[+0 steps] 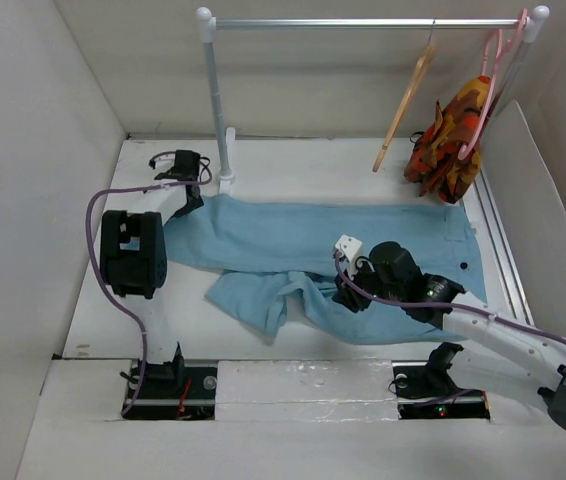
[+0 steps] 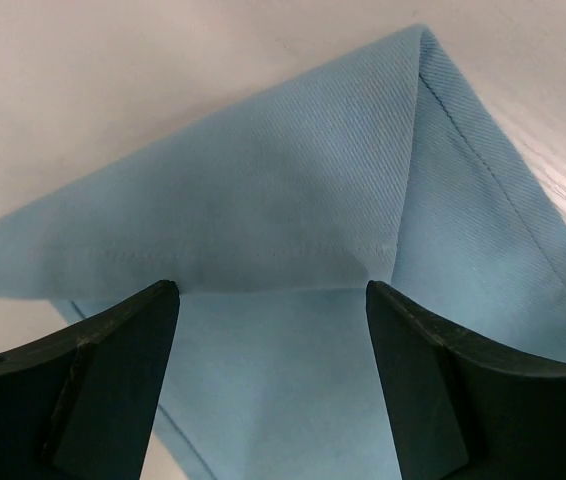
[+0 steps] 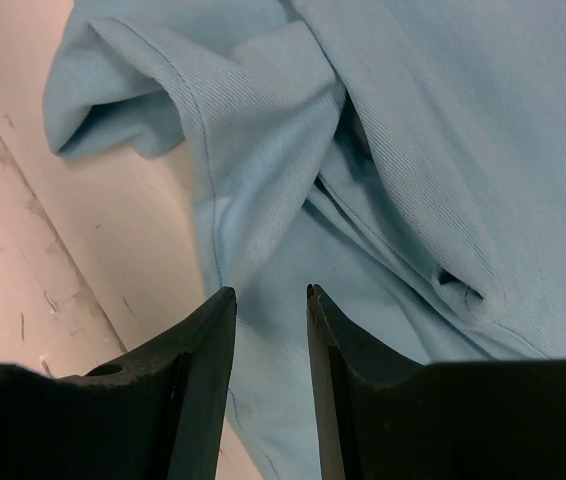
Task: Place the trousers on the hanger
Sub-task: Fold the trousers
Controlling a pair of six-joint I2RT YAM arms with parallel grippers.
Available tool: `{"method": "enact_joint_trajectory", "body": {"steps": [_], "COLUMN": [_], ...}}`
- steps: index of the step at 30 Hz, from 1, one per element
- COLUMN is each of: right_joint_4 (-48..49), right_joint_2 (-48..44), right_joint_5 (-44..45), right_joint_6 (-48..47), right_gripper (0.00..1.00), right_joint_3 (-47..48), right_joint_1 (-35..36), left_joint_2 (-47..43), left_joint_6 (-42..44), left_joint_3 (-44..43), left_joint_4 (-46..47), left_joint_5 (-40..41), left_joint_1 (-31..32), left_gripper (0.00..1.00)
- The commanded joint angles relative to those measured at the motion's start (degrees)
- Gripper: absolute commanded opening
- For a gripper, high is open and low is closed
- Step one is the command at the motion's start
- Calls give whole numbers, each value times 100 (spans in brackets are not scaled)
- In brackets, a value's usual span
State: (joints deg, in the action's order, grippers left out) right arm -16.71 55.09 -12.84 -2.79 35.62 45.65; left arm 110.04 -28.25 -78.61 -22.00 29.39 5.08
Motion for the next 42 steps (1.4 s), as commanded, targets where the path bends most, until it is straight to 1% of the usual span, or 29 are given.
{"method": "enact_joint_trajectory", "body": {"steps": [1,4,7,8,9,10,11,12,13,19,20,21,25,26,27,28,29,31,32,36,42], "right_joint_4": [-8,-113,-201,-219,-236,-254,-297,-315,-333,-342,-385,-438,-412,-386,-394,-394,-281,-219,-210,-210,-263], "right_joint_2": [-139,-148,-165,-174,-174,-174,-165,-157,-148,-104,-104,-121,-165,-157,-139,-113,-86,-25,10,81,-7], "right_joint_5": [45,71,54,28,19,-8,-17,-34,-43,-113,-122,-105,-87,-122,-209,-219,-280,-289,-341,-395,-421], "right_joint_6": [-11,-11,-81,-90,-90,-99,-99,-108,-117,-143,-152,-169,-222,-222,-240,-257,-257,-257,-284,-345,-310], "right_gripper": [40,40,40,40,40,40,40,40,40,40,40,40,40,40,40,40,40,40,40,40,40], "right_joint_3": [-20,42,68,86,95,103,95,95,86,7,15,24,-63,-98,-81,-90,-125,-142,-125,-64,-151], "right_joint_1": [-91,-231,-372,-372,-433,-486,-487,-487,-487,-539,-539,-539,-592,-644,-645,-645,-645,-645,-645,-645,-645], "left_joint_2": [219,378,624,694,703,677,633,589,554,352,317,299,45,-156,-263,-342,-412,-370,-239,105,667], "left_joint_6": [127,179,250,232,197,101,40,4,-31,-233,-260,-269,-164,-68,81,309,381,443,469,496,680], "left_joint_3": [-251,-392,-576,-638,-647,-656,-638,-629,-638,-963,-1068,-1217,-1140,-956,-824,-684,-456,-445,-454,-594,-937], "left_joint_4": [-130,-112,-208,-278,-279,-261,-252,-235,-209,-323,-323,-383,-332,-149,-8,133,230,144,108,-15,-41], "left_joint_5": [313,313,418,445,349,279,217,112,76,129,77,-150,-240,-354,-790,-1029,-1223,-1155,-920,-733,-715], "left_joint_1": [-51,-121,-314,-315,-498,-569,-622,-675,-727,-1096,-1288,-1438,-1361,-1265,-1099,-1001,-661,-544,-456,-455,-455], "left_gripper": [71,67,65,62,56,31,17,7,0,0,0,0,0,0,0,16,32,41,41,42,44]}}
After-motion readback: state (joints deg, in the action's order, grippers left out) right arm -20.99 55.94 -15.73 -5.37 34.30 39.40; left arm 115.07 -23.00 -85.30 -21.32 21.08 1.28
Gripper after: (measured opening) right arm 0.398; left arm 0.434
